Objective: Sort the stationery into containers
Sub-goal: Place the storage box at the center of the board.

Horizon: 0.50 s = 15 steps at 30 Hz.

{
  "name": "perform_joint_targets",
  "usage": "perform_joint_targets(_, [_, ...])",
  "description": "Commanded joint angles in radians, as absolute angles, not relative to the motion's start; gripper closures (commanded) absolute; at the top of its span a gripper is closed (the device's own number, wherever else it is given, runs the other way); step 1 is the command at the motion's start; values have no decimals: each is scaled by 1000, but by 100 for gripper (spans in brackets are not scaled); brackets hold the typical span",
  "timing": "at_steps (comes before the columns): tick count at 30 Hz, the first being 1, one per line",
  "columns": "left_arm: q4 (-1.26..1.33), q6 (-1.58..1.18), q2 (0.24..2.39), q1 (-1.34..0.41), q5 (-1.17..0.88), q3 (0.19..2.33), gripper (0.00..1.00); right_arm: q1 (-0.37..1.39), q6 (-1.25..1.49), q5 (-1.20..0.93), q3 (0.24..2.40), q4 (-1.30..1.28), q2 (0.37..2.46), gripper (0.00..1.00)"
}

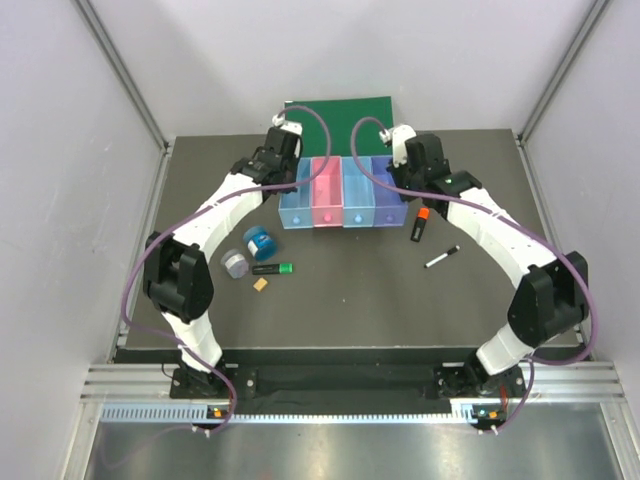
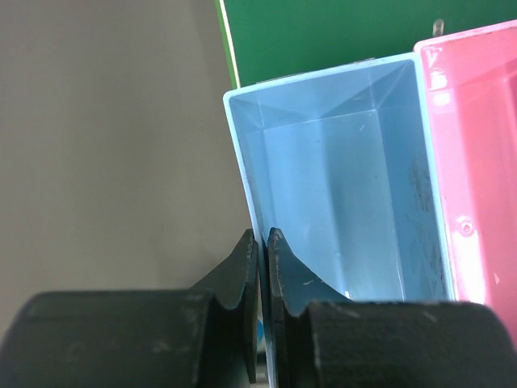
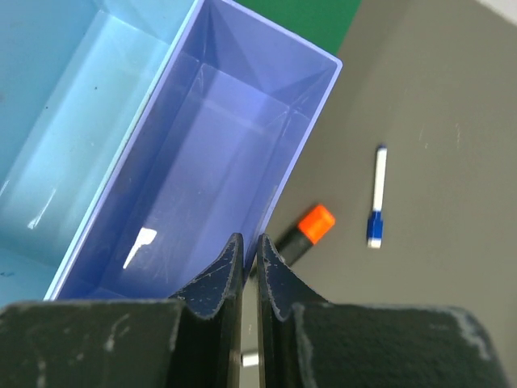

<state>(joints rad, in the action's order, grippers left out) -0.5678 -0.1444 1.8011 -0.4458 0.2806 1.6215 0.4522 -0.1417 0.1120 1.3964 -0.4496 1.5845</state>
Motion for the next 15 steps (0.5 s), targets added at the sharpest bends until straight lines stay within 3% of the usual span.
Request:
perform_joint_targets(1, [-499,-152,1713,-555,54,1588,100,566,-120,-63,1373,-318,1482,100])
perform_joint_targets(15, [-448,-160,1736,-598,52,1454,100,586,-124,-28,1249,-284,1463,100])
